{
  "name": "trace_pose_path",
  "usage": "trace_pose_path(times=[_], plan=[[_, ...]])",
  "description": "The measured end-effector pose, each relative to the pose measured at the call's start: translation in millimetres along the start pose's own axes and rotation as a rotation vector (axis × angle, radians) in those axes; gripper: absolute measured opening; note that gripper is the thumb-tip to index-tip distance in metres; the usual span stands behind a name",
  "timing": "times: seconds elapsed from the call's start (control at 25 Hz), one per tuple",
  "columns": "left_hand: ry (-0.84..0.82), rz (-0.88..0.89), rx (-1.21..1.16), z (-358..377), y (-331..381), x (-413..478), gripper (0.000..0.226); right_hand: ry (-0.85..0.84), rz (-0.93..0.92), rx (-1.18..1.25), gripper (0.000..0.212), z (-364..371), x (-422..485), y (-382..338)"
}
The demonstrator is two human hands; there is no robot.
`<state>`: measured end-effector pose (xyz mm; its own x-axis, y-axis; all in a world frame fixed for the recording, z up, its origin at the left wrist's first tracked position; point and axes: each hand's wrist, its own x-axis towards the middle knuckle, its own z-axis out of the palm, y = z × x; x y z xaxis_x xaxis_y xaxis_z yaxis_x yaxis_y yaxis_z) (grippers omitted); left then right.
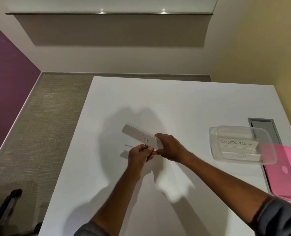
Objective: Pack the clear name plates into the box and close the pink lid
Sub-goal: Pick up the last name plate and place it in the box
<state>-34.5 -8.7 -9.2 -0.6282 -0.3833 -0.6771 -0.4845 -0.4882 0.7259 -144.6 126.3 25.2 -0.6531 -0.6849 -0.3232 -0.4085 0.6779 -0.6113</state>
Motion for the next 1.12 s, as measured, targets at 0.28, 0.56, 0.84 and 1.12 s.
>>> trace_pose_path(times=[0.28, 0.56, 0.84, 1.12], plan=[[-0.016, 0.121, 0.014, 23.3, 16.3, -10.1, 0.038, -0.037, 0.057, 0.027, 0.053, -43.6, -49.2, 54.2], [-0.188, 0.294, 0.498, 50.0, 37.5, -9.3, 0.107, -0.025, 0.060, 0.018, 0.056, -86.8, -101.3, 106.1], [-0.496, 0.614, 1.377, 117.6, 53.5, -11.8, 0.081, -0.014, 0.026, -0.011, 0.050, -120.0, -142.2, 154.4], [-0.494, 0.779, 1.570, 191.5, 38.4, -21.1, 0.066, 0.054, 0.087, -0.008, 0.067, -147.4, -173.7, 205.8]])
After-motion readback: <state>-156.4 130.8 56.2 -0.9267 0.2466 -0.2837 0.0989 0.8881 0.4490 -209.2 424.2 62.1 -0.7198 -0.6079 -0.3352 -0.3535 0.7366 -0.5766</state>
